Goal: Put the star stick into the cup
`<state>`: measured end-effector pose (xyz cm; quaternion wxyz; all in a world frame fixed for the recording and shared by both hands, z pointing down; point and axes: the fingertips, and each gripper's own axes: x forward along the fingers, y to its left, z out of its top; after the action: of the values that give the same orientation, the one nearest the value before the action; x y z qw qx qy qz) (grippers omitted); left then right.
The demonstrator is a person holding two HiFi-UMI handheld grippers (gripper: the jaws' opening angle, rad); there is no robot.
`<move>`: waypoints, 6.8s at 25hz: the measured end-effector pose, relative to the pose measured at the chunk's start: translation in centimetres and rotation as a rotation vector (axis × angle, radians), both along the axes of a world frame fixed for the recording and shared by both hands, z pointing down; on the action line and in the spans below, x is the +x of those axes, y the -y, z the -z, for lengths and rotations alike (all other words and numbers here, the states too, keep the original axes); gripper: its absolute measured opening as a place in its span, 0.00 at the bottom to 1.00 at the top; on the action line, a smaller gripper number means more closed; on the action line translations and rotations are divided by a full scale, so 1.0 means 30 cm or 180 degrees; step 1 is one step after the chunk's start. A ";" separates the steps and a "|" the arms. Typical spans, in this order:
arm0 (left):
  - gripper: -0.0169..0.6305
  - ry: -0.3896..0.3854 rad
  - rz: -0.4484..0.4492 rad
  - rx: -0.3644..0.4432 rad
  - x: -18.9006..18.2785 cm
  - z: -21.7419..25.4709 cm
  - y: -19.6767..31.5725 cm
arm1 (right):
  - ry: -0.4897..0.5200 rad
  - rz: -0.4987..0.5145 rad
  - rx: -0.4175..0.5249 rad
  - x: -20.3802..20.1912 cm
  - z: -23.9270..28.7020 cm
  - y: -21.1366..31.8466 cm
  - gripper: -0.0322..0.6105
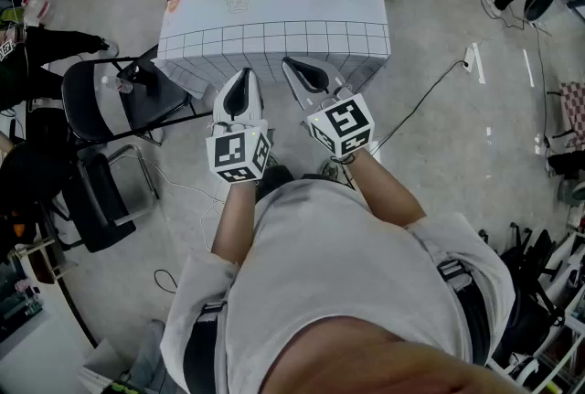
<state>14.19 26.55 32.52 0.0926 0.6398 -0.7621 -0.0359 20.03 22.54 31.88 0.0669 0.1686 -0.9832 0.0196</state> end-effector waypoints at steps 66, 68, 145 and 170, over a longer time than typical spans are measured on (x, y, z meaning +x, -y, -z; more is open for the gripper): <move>0.03 -0.0629 -0.0287 -0.1177 -1.029 -0.617 0.677 | -0.2272 0.0852 -0.0272 -1.021 -0.631 0.792 0.05; 0.03 -0.0647 -0.0323 -0.1213 -1.076 -0.648 0.675 | -0.2431 0.0848 -0.0265 -1.068 -0.669 0.825 0.05; 0.03 -0.0113 -0.1172 -0.1097 -0.703 -0.432 1.296 | -0.0445 -0.0394 -0.1034 -0.681 -0.434 1.336 0.07; 0.03 -0.0055 -0.2298 -0.0894 -0.129 -0.340 1.548 | 0.0512 -0.1849 -0.0915 0.014 -0.225 1.534 0.07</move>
<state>10.31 -19.88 42.71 0.1924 0.8477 -0.4845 0.0984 20.45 -23.48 38.62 0.0038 0.4286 -0.8834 0.1896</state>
